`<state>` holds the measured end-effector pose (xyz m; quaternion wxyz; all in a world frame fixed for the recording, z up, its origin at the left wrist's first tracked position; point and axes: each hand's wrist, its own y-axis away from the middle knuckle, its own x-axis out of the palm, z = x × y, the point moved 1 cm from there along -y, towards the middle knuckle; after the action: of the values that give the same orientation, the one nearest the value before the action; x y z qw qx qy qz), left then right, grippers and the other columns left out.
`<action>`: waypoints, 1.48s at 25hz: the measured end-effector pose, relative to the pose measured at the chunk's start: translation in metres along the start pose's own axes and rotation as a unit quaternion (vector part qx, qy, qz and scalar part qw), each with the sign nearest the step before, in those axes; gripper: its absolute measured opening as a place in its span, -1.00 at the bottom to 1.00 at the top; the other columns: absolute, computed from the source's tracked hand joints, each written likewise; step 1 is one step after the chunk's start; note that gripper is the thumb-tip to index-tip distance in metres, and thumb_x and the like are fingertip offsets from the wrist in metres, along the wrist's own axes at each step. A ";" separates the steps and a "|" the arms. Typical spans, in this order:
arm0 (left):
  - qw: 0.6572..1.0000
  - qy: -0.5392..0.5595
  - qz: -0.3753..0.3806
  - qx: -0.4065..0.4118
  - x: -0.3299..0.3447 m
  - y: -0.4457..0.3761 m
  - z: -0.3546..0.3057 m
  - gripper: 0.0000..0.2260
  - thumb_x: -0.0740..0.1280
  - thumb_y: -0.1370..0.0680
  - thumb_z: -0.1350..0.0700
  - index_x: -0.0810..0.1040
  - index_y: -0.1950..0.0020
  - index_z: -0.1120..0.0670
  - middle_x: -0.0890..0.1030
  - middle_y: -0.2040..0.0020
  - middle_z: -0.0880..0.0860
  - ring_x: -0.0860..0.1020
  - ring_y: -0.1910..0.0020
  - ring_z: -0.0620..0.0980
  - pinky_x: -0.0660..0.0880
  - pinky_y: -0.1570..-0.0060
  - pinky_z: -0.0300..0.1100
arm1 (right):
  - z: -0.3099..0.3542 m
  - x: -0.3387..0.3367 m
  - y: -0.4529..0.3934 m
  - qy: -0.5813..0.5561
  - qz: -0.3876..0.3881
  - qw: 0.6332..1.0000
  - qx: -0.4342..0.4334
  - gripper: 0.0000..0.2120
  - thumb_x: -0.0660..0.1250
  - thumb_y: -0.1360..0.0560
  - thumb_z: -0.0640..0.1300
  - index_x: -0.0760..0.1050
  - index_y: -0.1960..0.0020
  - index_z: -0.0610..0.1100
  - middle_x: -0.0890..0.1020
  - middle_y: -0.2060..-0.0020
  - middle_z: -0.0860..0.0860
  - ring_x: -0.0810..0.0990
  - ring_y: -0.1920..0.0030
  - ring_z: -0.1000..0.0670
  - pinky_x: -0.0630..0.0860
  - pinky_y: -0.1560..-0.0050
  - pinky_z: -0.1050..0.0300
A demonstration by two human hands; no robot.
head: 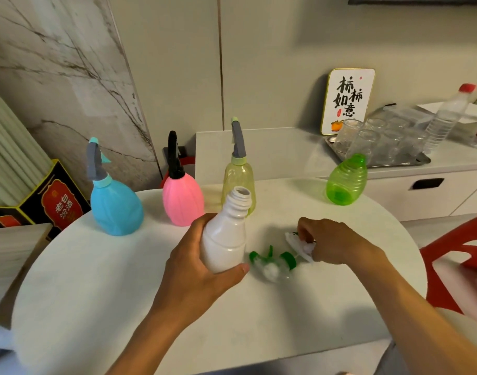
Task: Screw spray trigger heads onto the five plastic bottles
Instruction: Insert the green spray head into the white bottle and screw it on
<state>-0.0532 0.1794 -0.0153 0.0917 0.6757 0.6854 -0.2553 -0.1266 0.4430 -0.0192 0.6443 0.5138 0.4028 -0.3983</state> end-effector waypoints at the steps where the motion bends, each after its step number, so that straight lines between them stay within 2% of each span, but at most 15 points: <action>1: 1.000 -0.008 -0.001 0.004 -0.001 0.001 0.001 -0.31 0.53 -0.16 -0.30 0.28 -0.19 -0.50 0.47 -0.11 -0.48 0.52 -0.06 -0.37 0.49 0.28 -0.47 | 0.000 0.001 0.000 0.001 -0.014 1.000 -0.003 -0.86 0.31 -0.48 -0.11 0.35 0.04 0.01 0.55 0.20 0.09 0.44 0.24 0.02 0.24 0.28 0.15; 4: 0.999 -0.036 -0.005 0.004 -0.005 0.002 0.005 -0.32 0.53 -0.17 -0.30 0.29 -0.20 -0.45 0.47 -0.10 -0.46 0.52 -0.04 -0.35 0.47 0.26 -0.43 | -0.004 -0.006 0.002 -0.004 -0.083 0.996 -0.025 -0.87 0.35 -0.47 -0.10 0.45 0.00 0.00 0.67 0.08 0.07 0.51 0.21 0.00 0.35 0.20 0.11; 6: 0.998 -0.067 -0.012 -0.005 -0.007 0.003 0.010 -0.34 0.51 -0.17 -0.31 0.27 -0.17 -0.45 0.48 -0.08 -0.44 0.51 -0.01 -0.34 0.48 0.23 -0.40 | -0.009 -0.017 0.005 -0.091 -0.155 0.982 -0.052 -0.77 0.47 -0.42 -0.17 0.52 -0.05 -0.03 0.72 0.07 0.04 0.61 0.18 -0.02 0.46 0.22 0.20; 7: 0.996 -0.089 -0.014 -0.012 -0.007 0.004 0.013 -0.36 0.50 -0.17 -0.30 0.25 -0.14 -0.45 0.49 -0.04 -0.41 0.52 0.02 -0.31 0.51 0.21 -0.32 | -0.010 -0.024 0.007 -0.169 -0.201 0.962 -0.071 -0.71 0.52 -0.39 -0.24 0.55 -0.05 -0.05 0.73 0.10 0.01 0.64 0.17 0.00 0.47 0.24 0.30; 9: 0.990 -0.139 -0.007 -0.037 -0.006 0.004 0.020 -0.36 0.49 -0.18 -0.28 0.22 -0.13 -0.41 0.49 0.00 -0.34 0.52 0.05 -0.22 0.57 0.14 -0.15 | -0.010 -0.039 0.014 -0.355 -0.295 0.880 -0.112 -0.63 0.54 -0.37 -0.36 0.56 -0.05 -0.05 0.74 0.13 -0.03 0.67 0.15 0.08 0.48 0.20 0.38; 11: 0.981 -0.181 0.013 -0.070 -0.004 0.004 0.026 -0.34 0.49 -0.20 -0.24 0.21 -0.17 -0.36 0.48 -0.01 -0.24 0.50 0.05 -0.14 0.57 0.11 -0.09 | -0.008 -0.051 0.020 -0.551 -0.347 0.741 -0.162 -0.59 0.48 -0.40 -0.42 0.55 -0.08 -0.01 0.75 0.08 0.00 0.71 0.07 0.06 0.58 0.09 0.27; 13: 0.973 -0.213 0.028 -0.084 -0.001 0.004 0.030 -0.33 0.49 -0.21 -0.22 0.21 -0.20 -0.32 0.48 -0.04 -0.20 0.49 0.05 -0.11 0.52 0.18 -0.17 | -0.010 -0.057 0.024 -0.680 -0.362 0.610 -0.186 -0.60 0.41 -0.46 -0.39 0.53 -0.14 0.02 0.74 0.02 0.01 0.71 -0.02 0.00 0.60 0.03 0.16; 14: 0.970 -0.225 0.031 -0.083 0.002 0.004 0.031 -0.33 0.48 -0.21 -0.22 0.21 -0.21 -0.31 0.48 -0.04 -0.20 0.49 0.06 -0.11 0.49 0.21 -0.19 | -0.012 -0.058 0.025 -0.722 -0.355 0.565 -0.184 -0.62 0.38 -0.49 -0.36 0.51 -0.17 0.03 0.73 0.00 0.00 0.69 -0.05 -0.01 0.57 0.01 0.12; 16: 0.967 -0.241 0.031 -0.075 0.006 0.004 0.032 -0.32 0.47 -0.20 -0.22 0.21 -0.22 -0.31 0.47 -0.03 -0.20 0.49 0.06 -0.09 0.51 0.19 -0.16 | -0.015 -0.057 0.025 -0.764 -0.333 0.524 -0.175 -0.65 0.32 -0.55 -0.31 0.47 -0.22 0.04 0.71 -0.05 -0.02 0.64 -0.10 -0.02 0.48 -0.03 0.04; 20: 0.967 -0.241 0.033 -0.074 0.012 0.002 0.033 -0.32 0.46 -0.20 -0.23 0.19 -0.22 -0.32 0.45 -0.03 -0.21 0.49 0.04 -0.08 0.56 0.12 -0.08 | -0.009 -0.051 0.019 -0.777 -0.314 0.523 -0.154 -0.60 0.31 -0.55 -0.31 0.41 -0.33 -0.02 0.71 -0.05 -0.02 0.64 -0.08 -0.02 0.46 -0.02 0.02; 24: 0.971 -0.229 0.024 -0.067 0.013 0.000 0.031 -0.33 0.47 -0.20 -0.23 0.20 -0.20 -0.32 0.46 -0.01 -0.21 0.49 0.03 -0.06 0.58 0.10 -0.02 | 0.004 -0.045 0.017 -0.777 -0.290 0.539 -0.148 -0.40 0.41 -0.44 -0.24 0.36 -0.45 -0.11 0.69 -0.09 -0.07 0.64 -0.11 -0.07 0.51 0.02 0.07; 26: 0.972 -0.224 0.023 -0.065 0.012 0.000 0.031 -0.32 0.47 -0.20 -0.23 0.20 -0.21 -0.32 0.46 -0.02 -0.21 0.49 0.03 -0.06 0.58 0.10 -0.02 | 0.011 -0.041 0.016 -0.774 -0.279 0.548 -0.151 -0.38 0.43 -0.41 -0.23 0.36 -0.45 -0.10 0.71 -0.08 -0.06 0.64 -0.10 -0.06 0.53 0.03 0.07; 30: 0.972 -0.222 0.023 -0.068 0.010 0.001 0.028 -0.30 0.47 -0.20 -0.23 0.19 -0.24 -0.32 0.46 -0.05 -0.21 0.48 0.02 -0.08 0.57 0.09 -0.07 | 0.031 -0.031 0.015 -0.757 -0.244 0.579 -0.179 -0.47 0.43 -0.39 -0.24 0.45 -0.33 -0.01 0.74 -0.05 -0.07 0.68 -0.08 -0.02 0.56 0.04 0.13; 34: 0.970 -0.240 -0.005 -0.031 0.008 0.002 0.020 -0.30 0.46 -0.24 -0.19 0.25 -0.31 -0.25 0.49 -0.10 -0.19 0.48 0.00 -0.06 0.54 0.06 -0.08 | 0.053 -0.012 0.013 -0.739 -0.175 0.621 -0.192 -0.39 0.45 -0.34 -0.25 0.44 -0.37 -0.08 0.73 -0.02 -0.18 0.68 -0.07 -0.10 0.58 -0.02 0.07; 37: 0.963 -0.268 -0.027 0.001 0.005 0.002 0.018 -0.30 0.51 -0.26 -0.12 0.34 -0.35 -0.14 0.52 -0.14 -0.13 0.46 0.00 -0.06 0.50 0.05 -0.11 | 0.061 -0.001 0.011 -0.726 -0.132 0.645 -0.197 -0.44 0.44 -0.40 -0.28 0.44 -0.38 -0.10 0.73 -0.02 -0.15 0.67 -0.06 -0.11 0.55 -0.07 0.03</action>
<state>-0.0554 0.1749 -0.0333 0.2647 0.5640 0.6533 -0.4301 -0.1102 0.3847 -0.0053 0.7568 -0.1377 -0.0618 -0.6360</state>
